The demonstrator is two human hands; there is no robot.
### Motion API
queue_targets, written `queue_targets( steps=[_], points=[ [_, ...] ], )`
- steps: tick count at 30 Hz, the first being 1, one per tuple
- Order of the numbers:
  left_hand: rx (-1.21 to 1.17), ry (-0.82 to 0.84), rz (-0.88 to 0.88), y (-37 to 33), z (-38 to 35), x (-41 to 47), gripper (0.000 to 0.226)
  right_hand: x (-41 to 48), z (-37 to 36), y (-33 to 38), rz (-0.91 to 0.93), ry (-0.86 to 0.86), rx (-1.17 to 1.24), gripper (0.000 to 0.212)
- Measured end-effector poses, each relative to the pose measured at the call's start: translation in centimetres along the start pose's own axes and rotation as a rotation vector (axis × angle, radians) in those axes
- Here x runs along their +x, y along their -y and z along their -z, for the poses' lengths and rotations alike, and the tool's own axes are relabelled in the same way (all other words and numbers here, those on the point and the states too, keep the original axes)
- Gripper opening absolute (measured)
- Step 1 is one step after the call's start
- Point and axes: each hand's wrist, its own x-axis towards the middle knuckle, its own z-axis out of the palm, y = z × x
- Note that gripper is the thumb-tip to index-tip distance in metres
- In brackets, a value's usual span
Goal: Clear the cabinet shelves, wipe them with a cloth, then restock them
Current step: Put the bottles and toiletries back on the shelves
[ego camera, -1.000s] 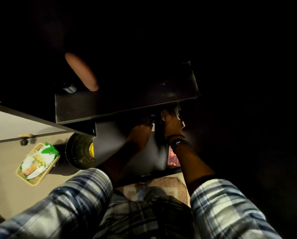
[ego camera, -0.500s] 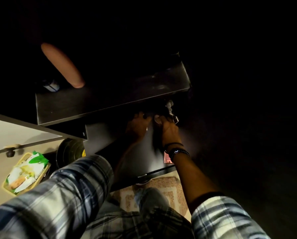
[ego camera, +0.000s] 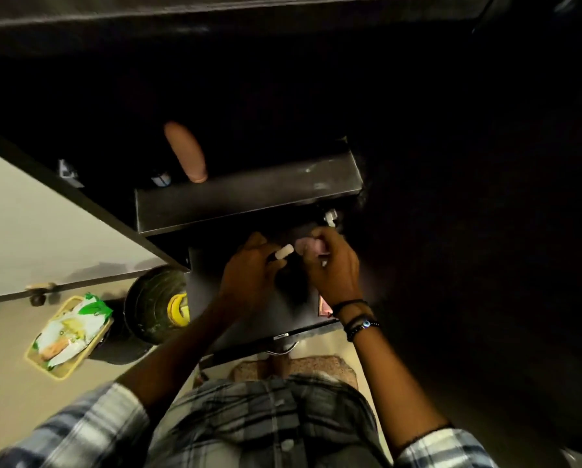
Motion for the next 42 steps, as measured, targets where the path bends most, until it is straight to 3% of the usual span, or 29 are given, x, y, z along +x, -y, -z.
queue_targets(
  steps=[6,13,20,30,36,42],
  points=[
    [-0.189,-0.252,-0.092,-3.8,8.0,-4.4,0.007,-0.3,4.1,8.2,0.119,-0.084,0.255,0.031],
    [-0.242,-0.642,-0.260,-9.5,17.0,-6.6,0.029,1.2,8.9,17.8,0.272,-0.117,0.556,0.044],
    [-0.327,-0.830,-0.355,-14.5,25.0,-8.0,0.030,4.1,13.4,26.0,0.523,-0.139,0.672,0.034],
    [-0.252,-1.019,-0.216,-12.8,29.9,-4.4,0.030,9.8,11.8,31.3,0.639,-0.063,0.505,0.031],
    [-0.141,-1.071,-0.073,-11.9,29.9,-3.0,0.028,10.7,9.6,32.0,0.653,-0.007,0.429,0.033],
    [-0.114,-1.090,-0.035,-11.7,29.6,-2.2,0.031,10.8,8.6,31.7,0.637,0.004,0.395,0.038]
  ],
)
